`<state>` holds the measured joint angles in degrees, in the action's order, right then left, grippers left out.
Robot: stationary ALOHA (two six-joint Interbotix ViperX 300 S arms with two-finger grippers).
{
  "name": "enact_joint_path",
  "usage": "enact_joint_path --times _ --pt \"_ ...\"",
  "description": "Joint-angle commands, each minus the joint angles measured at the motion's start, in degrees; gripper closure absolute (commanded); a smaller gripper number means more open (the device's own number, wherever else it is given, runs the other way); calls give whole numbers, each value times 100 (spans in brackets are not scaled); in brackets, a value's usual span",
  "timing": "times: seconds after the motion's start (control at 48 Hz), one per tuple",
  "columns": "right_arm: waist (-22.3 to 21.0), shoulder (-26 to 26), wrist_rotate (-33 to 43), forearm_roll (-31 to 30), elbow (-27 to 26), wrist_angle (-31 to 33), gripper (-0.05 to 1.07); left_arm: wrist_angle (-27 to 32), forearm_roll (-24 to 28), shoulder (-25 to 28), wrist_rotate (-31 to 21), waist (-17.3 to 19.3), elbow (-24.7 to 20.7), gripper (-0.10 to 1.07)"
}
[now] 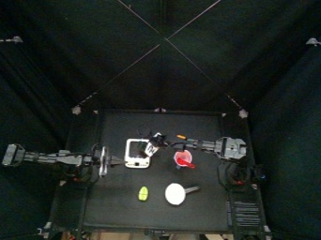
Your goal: Place sushi roll on stove
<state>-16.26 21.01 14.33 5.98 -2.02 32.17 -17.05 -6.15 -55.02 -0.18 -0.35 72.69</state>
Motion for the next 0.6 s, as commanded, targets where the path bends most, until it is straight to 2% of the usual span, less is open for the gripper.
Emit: enact_joint_path --times 0.0,0.229,0.583 --pt "18 -44 0 -79 -290 -70 50 -26 0 35 9 -9 -79 98" --pt "44 246 53 -246 -571 -26 50 -18 0 35 0 -9 -70 98" --pt "97 316 308 -475 -571 -62 50 -26 0 35 9 -9 -62 98"
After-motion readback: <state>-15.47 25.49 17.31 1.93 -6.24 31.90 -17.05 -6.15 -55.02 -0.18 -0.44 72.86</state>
